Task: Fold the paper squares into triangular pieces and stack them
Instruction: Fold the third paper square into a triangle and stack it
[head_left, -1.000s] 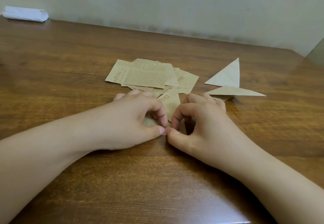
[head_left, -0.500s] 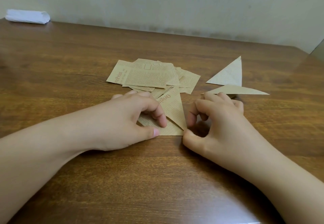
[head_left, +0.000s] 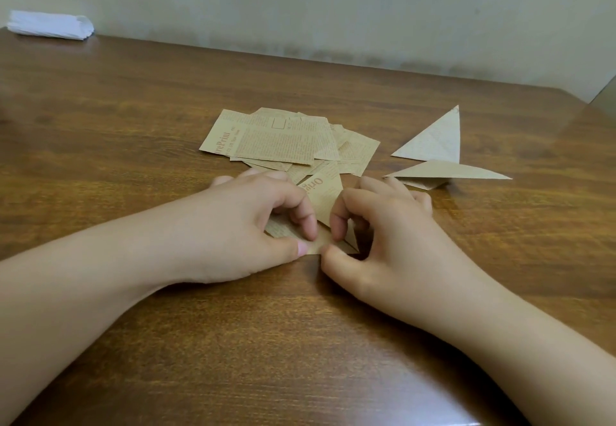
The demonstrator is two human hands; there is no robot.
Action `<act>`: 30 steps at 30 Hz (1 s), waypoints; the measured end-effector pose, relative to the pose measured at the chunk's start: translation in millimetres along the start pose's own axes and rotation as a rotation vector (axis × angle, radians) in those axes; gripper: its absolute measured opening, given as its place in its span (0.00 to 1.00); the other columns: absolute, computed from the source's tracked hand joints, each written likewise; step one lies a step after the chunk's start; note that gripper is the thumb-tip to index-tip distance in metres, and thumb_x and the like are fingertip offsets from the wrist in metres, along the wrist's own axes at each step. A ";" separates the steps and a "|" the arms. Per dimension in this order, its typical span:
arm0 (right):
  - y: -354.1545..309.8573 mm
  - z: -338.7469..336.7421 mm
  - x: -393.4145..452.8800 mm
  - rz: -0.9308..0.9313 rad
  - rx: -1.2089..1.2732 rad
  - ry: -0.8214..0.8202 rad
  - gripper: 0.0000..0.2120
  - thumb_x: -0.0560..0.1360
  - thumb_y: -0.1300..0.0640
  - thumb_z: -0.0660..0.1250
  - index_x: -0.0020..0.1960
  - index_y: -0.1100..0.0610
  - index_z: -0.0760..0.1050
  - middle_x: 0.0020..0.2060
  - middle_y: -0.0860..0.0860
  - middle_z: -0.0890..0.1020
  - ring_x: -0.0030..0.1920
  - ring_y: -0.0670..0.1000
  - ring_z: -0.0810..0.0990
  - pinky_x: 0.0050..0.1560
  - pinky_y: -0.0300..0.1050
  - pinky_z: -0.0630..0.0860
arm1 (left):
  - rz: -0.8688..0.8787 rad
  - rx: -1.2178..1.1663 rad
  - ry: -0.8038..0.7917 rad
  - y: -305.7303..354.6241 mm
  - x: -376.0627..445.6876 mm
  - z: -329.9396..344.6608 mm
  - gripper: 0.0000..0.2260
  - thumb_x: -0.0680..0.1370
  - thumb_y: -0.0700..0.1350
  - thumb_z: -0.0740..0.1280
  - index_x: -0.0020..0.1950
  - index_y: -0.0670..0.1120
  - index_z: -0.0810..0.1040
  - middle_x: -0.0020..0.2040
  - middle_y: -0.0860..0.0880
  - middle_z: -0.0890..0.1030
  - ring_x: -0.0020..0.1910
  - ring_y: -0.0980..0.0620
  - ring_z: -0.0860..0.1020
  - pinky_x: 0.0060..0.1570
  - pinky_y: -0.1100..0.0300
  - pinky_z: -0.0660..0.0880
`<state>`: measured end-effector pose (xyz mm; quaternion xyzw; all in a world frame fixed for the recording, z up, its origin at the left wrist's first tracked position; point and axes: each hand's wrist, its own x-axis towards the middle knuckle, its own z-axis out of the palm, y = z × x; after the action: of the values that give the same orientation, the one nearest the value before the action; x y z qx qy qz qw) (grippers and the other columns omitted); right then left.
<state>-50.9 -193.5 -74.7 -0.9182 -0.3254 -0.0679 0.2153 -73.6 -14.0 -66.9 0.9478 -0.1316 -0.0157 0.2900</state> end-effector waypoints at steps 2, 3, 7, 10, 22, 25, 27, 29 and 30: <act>1.0 -1.9 -1.1 0.040 0.017 -0.006 0.08 0.62 0.45 0.62 0.35 0.47 0.65 0.33 0.42 0.67 0.42 0.45 0.66 0.52 0.48 0.64 | -0.005 -0.006 -0.011 -1.1 -0.7 -0.5 0.03 0.69 0.54 0.67 0.41 0.60 0.77 0.48 0.65 0.72 0.52 0.69 0.65 0.55 0.65 0.60; 1.2 -3.0 -1.6 0.056 0.025 -0.014 0.07 0.62 0.46 0.62 0.35 0.47 0.65 0.33 0.42 0.67 0.42 0.45 0.66 0.53 0.48 0.64 | -0.010 -0.010 -0.015 -1.2 -0.8 -0.8 0.03 0.69 0.54 0.67 0.42 0.60 0.77 0.48 0.67 0.71 0.53 0.69 0.65 0.55 0.64 0.60; 2.8 -7.6 -4.2 0.092 0.061 -0.024 0.07 0.61 0.47 0.61 0.34 0.47 0.65 0.32 0.42 0.67 0.42 0.44 0.67 0.55 0.47 0.63 | -0.021 -0.008 -0.031 -1.1 0.0 -0.6 0.02 0.70 0.53 0.68 0.42 0.59 0.77 0.48 0.69 0.70 0.53 0.69 0.65 0.56 0.64 0.59; 4.3 -9.8 -5.2 0.101 0.083 -0.027 0.06 0.61 0.48 0.60 0.34 0.47 0.65 0.32 0.42 0.67 0.43 0.43 0.67 0.55 0.46 0.63 | -0.024 -0.017 -0.036 -1.1 0.2 -0.8 0.03 0.69 0.54 0.67 0.42 0.60 0.77 0.48 0.67 0.71 0.53 0.67 0.66 0.57 0.62 0.59; 32.1 -20.5 -8.6 -0.293 0.039 -0.086 0.09 0.74 0.48 0.62 0.48 0.49 0.79 0.46 0.43 0.80 0.48 0.43 0.79 0.48 0.39 0.74 | 0.221 0.130 0.117 -7.6 -5.6 -7.9 0.16 0.64 0.65 0.66 0.48 0.61 0.74 0.55 0.67 0.68 0.58 0.75 0.61 0.55 0.82 0.51; 33.1 -23.7 -5.8 -0.374 -0.029 -0.087 0.11 0.75 0.48 0.62 0.48 0.52 0.81 0.47 0.43 0.82 0.47 0.42 0.80 0.48 0.38 0.74 | 0.264 0.174 0.032 -14.7 -4.3 -10.5 0.22 0.65 0.67 0.60 0.55 0.61 0.74 0.61 0.69 0.70 0.64 0.73 0.62 0.68 0.74 0.46; 32.0 -25.4 -3.6 -0.421 -0.101 -0.069 0.12 0.75 0.50 0.61 0.47 0.53 0.82 0.46 0.45 0.83 0.46 0.45 0.81 0.46 0.39 0.75 | 0.266 0.164 0.004 -16.3 -3.4 -9.9 0.22 0.66 0.66 0.60 0.55 0.59 0.76 0.59 0.66 0.73 0.62 0.68 0.67 0.67 0.71 0.54; 30.7 -24.4 -1.3 -0.476 -0.194 -0.033 0.12 0.75 0.52 0.61 0.45 0.54 0.82 0.44 0.47 0.84 0.42 0.48 0.83 0.42 0.44 0.78 | 0.281 0.151 0.013 -15.9 -2.9 -9.3 0.20 0.66 0.65 0.61 0.52 0.57 0.78 0.57 0.64 0.76 0.60 0.65 0.69 0.62 0.74 0.59; 29.5 -23.2 -0.3 -0.503 -0.230 -0.008 0.13 0.75 0.53 0.60 0.44 0.55 0.83 0.43 0.48 0.84 0.39 0.51 0.83 0.39 0.45 0.80 | 0.288 0.158 0.017 -15.5 -3.1 -8.8 0.19 0.67 0.64 0.61 0.52 0.56 0.78 0.57 0.63 0.76 0.59 0.65 0.69 0.62 0.74 0.59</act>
<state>-32.3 -224.5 -64.4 -0.8271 -0.5343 -0.1522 0.0846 -71.9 4.0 -68.3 0.9392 -0.2643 0.0445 0.2148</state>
